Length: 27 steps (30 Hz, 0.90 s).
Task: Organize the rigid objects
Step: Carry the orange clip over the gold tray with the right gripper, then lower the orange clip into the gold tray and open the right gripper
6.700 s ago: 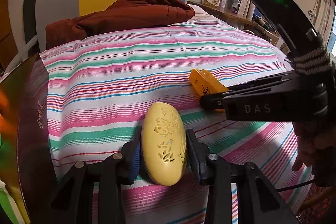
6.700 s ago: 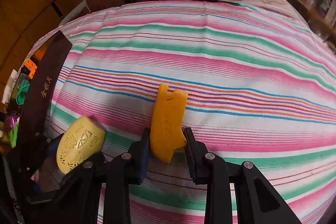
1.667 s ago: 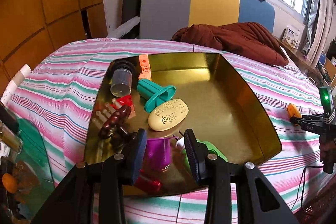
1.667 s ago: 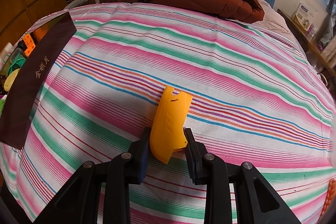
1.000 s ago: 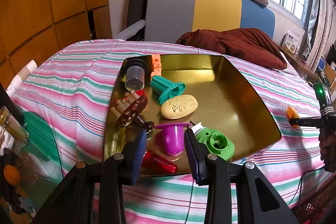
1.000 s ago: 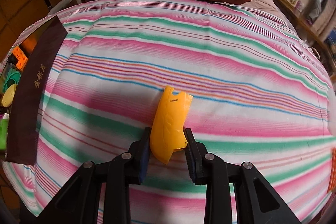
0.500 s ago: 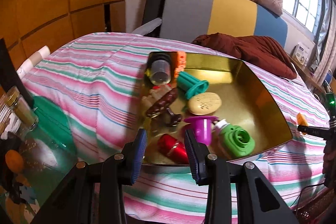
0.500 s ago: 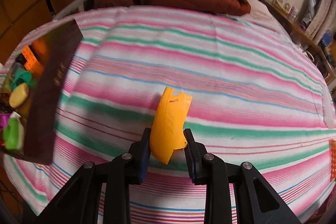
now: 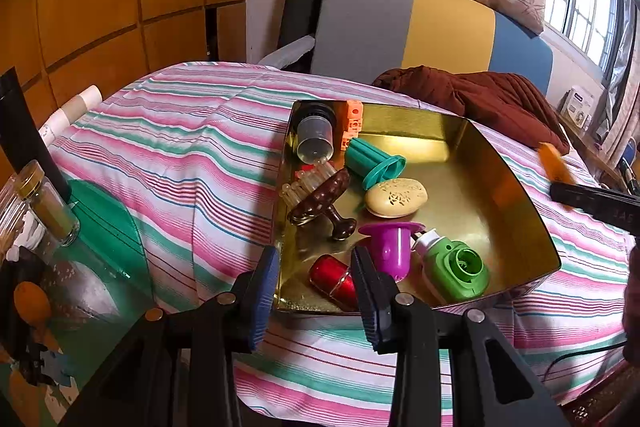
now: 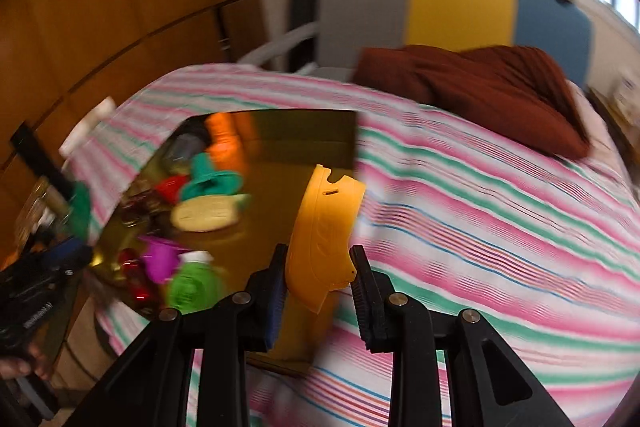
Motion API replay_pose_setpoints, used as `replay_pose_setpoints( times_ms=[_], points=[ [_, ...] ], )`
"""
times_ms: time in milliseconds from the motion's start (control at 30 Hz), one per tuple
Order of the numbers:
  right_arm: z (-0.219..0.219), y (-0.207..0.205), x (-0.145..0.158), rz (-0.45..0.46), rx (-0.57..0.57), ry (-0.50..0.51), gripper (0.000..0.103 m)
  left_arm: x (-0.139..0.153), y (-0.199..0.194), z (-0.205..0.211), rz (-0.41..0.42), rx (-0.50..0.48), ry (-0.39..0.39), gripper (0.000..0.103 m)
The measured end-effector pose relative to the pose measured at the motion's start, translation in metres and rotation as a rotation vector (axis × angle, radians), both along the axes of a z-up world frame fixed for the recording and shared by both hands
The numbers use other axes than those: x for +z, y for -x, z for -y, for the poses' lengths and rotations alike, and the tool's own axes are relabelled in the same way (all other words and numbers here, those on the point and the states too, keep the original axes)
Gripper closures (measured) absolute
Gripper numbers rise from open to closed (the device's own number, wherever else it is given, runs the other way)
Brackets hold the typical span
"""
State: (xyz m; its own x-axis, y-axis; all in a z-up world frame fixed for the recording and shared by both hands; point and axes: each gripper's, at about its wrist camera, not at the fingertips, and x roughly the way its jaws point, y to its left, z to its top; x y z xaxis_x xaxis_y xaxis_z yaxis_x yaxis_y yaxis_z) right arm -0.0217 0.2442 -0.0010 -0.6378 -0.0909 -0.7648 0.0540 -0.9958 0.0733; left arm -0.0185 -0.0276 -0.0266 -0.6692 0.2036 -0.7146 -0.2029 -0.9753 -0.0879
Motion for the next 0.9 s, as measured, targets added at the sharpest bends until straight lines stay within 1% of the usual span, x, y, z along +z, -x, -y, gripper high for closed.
replay_pose_setpoints(
  times_ms=[100,333,467,533,633,733,833,900],
  points=[
    [0.025,0.019,-0.016,0.046,0.040,0.009,0.073,-0.001,0.000,0.000,0.006,0.000,-0.002,0.066],
    [0.052,0.053,-0.065,0.199,0.077,0.048,0.073,-0.005,0.003,0.003,0.020,0.007,-0.006,0.066],
    [0.057,0.059,-0.081,0.233,0.086,0.062,0.071,-0.010,0.004,0.005,0.036,0.014,-0.007,0.066],
    [0.057,0.058,-0.081,0.220,0.086,0.080,0.069,-0.011,0.005,0.005,0.041,0.019,-0.003,0.066],
    [0.059,0.056,-0.081,0.210,0.092,0.078,0.069,-0.011,0.006,0.005,0.041,0.021,-0.003,0.066],
    [0.058,0.057,-0.079,0.208,0.096,0.118,0.069,-0.011,0.006,0.004,0.038,0.024,0.000,0.066],
    [0.060,0.055,-0.078,0.192,0.112,0.126,0.068,-0.010,0.006,0.002,0.039,0.027,0.013,0.066],
    [0.060,0.056,-0.076,0.185,0.109,0.140,0.065,-0.007,0.006,0.001,0.033,0.026,0.017,0.066]
  ],
)
